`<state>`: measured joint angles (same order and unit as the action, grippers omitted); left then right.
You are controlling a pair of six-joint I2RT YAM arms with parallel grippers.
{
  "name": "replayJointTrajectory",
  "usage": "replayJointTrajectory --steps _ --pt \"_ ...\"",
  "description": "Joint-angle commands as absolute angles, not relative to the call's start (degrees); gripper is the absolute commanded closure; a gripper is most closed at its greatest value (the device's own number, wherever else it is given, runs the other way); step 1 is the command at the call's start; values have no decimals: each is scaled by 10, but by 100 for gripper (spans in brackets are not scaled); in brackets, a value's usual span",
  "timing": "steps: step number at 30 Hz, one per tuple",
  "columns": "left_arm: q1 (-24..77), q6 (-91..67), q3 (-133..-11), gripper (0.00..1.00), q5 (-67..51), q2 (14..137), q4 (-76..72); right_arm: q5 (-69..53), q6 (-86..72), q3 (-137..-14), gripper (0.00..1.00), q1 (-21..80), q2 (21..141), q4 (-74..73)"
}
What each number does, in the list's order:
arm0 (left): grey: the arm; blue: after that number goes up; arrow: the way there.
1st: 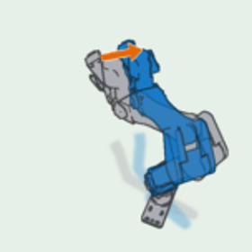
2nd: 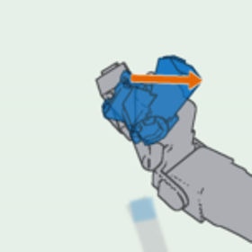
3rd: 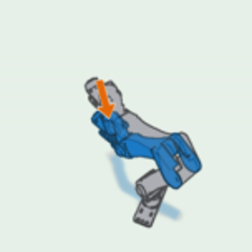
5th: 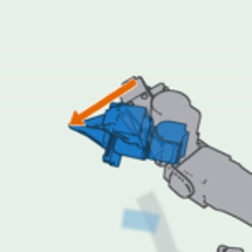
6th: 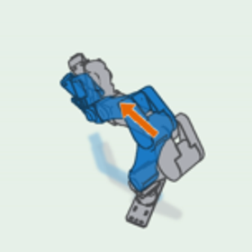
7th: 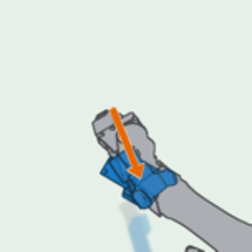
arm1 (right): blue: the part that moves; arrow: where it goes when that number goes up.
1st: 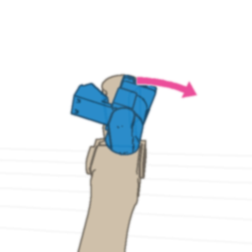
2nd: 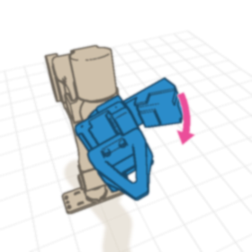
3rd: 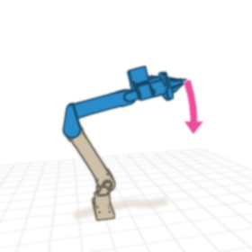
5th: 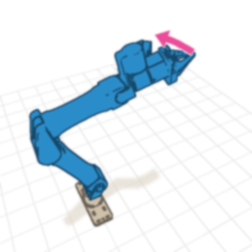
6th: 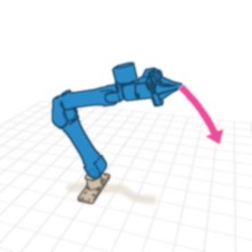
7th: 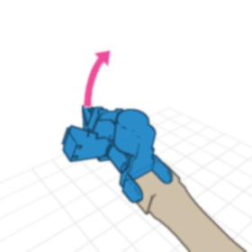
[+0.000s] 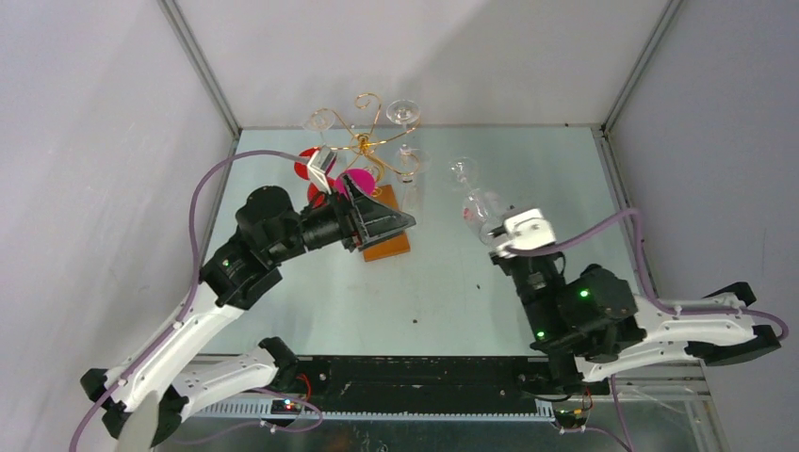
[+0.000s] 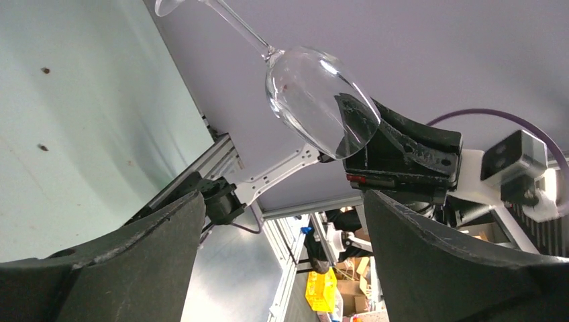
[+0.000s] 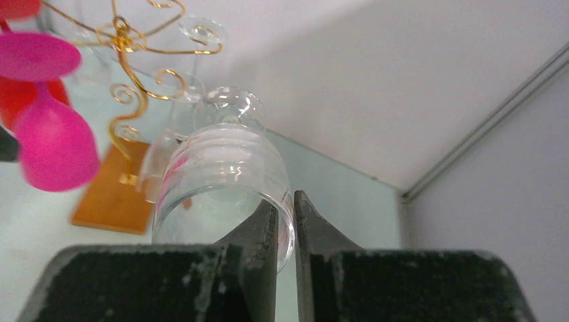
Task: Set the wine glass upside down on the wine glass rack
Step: Turn the wine glass upside down at the wine rack.
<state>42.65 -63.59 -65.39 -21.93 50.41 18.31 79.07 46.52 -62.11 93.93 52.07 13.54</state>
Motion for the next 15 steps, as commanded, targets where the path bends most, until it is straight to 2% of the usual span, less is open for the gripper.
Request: replayJointTrajectory --steps 1,7,15 --pt "451 -656 -672 7 -199 519 117 801 339 -628 100 965 461 148" --pt "492 -684 -666 14 -137 533 43 749 155 -628 100 973 409 59" --pt "527 -712 -665 18 -75 557 -67 687 126 -628 100 972 416 112"
